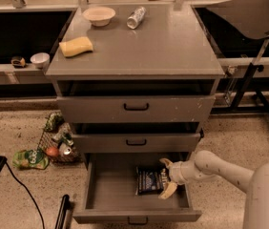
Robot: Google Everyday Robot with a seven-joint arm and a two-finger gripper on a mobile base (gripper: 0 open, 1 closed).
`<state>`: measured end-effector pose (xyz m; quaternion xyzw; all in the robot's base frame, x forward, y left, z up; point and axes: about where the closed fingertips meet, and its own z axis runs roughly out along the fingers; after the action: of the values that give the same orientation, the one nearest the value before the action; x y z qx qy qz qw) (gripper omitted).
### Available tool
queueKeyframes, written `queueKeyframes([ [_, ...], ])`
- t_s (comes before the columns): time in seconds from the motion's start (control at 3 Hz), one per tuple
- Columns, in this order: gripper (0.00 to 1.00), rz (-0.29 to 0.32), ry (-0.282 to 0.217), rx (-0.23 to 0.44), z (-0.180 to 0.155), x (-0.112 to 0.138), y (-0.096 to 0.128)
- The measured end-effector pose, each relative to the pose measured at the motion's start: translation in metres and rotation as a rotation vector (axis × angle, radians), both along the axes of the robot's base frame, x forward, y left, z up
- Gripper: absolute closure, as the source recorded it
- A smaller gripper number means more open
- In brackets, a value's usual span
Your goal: Pick blue chip bag from bottom drawer and place on counter
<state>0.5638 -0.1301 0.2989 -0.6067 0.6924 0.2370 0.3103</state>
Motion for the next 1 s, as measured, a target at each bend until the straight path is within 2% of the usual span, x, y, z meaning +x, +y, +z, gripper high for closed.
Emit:
queueKeyframes([
  [0.33, 0.00, -0.027, 0.013, -0.035, -0.048, 0.011, 0.001],
  [1.0, 0.00, -0.041, -0.011, -0.063, -0.118, 0.031, 0.000],
])
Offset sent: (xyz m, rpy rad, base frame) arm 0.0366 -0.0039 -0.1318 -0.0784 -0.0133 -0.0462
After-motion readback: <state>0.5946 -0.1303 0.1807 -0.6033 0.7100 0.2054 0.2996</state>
